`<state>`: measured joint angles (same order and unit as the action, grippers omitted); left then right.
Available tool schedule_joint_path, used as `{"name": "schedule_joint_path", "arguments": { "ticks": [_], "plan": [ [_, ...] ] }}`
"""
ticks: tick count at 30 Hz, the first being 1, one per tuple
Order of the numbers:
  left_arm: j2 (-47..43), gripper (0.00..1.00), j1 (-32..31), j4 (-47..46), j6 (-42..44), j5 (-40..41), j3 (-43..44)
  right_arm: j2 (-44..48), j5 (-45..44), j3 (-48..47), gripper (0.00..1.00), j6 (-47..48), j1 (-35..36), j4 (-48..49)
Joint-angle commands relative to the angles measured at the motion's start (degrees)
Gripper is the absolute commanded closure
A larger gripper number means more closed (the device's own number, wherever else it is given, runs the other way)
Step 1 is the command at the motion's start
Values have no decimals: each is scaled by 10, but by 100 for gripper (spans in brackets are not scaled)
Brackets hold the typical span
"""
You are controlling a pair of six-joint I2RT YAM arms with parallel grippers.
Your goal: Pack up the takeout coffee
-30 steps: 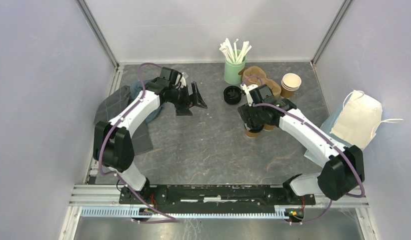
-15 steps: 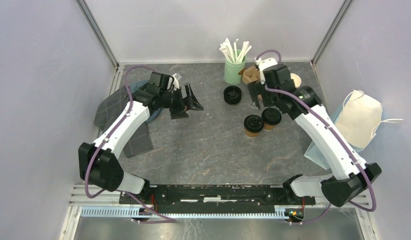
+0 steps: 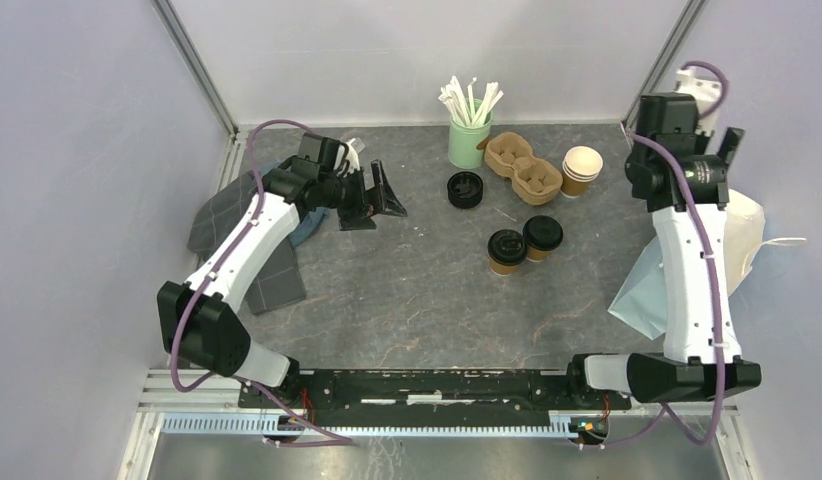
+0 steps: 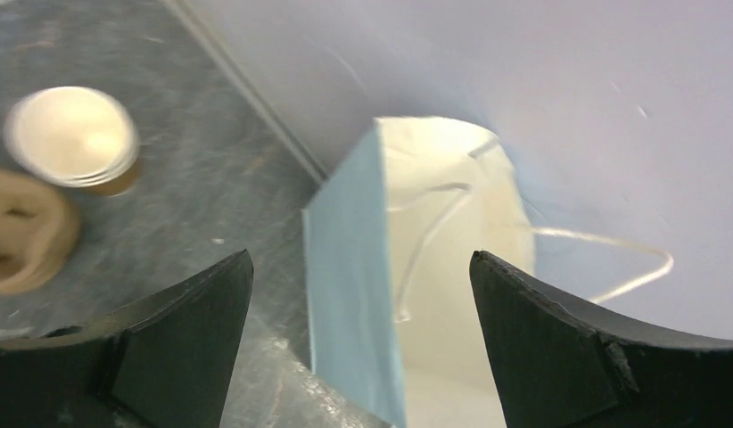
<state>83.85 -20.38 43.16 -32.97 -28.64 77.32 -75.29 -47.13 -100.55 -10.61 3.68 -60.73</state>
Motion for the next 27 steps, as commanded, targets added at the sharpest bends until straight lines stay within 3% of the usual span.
{"name": "schedule_joint_path", "arguments": {
  "ticks": [1,12,20,27],
  "plan": [
    [-1,3,-10,-3,38,-17,2,-7,-24,47,2,-46,-83,-2],
    [6,3,-48,37,81,35,55,-44,11,96,8,-44,-177,111],
    [-2,3,-50,37,72,22,40,-61,70,65,7,-33,-179,145],
    [-7,3,-50,46,72,24,52,-9,130,20,5,-7,-167,118]
  ]
}}
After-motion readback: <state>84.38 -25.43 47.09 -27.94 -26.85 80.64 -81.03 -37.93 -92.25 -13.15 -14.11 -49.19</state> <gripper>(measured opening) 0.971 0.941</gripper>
